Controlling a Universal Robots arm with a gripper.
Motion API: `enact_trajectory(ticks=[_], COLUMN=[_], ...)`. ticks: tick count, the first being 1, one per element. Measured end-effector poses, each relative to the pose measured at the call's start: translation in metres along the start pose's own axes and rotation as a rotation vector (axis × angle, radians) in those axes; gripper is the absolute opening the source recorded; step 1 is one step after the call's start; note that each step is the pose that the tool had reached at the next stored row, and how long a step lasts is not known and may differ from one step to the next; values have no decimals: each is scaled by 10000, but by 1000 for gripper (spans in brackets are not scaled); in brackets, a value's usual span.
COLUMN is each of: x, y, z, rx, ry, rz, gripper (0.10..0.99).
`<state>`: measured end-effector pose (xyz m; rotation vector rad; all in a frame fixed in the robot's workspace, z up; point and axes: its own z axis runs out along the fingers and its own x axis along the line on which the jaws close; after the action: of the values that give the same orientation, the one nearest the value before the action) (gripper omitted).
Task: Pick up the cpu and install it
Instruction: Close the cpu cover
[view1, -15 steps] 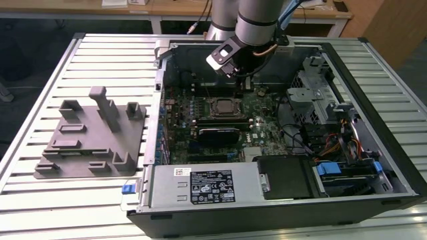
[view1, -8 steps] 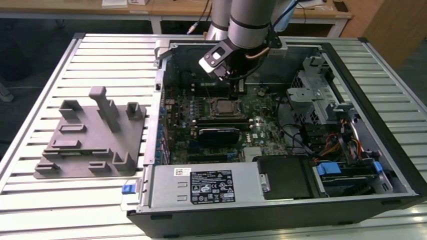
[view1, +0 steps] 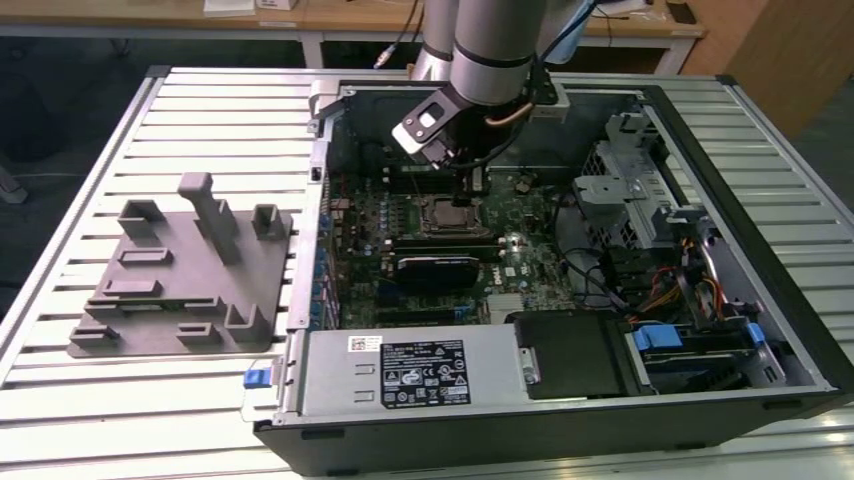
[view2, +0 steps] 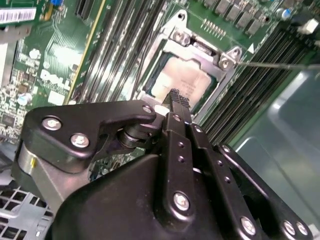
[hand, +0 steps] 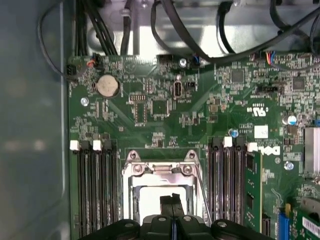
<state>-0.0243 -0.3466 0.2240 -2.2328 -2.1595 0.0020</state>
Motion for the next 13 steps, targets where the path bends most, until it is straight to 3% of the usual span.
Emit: enact_trajectory(ticks=[5,13], x=[-6,-6], y=[-64,-66], z=[21,23], rx=[0,4], ry=[1,-4], rz=[0,-189], gripper=[106,106])
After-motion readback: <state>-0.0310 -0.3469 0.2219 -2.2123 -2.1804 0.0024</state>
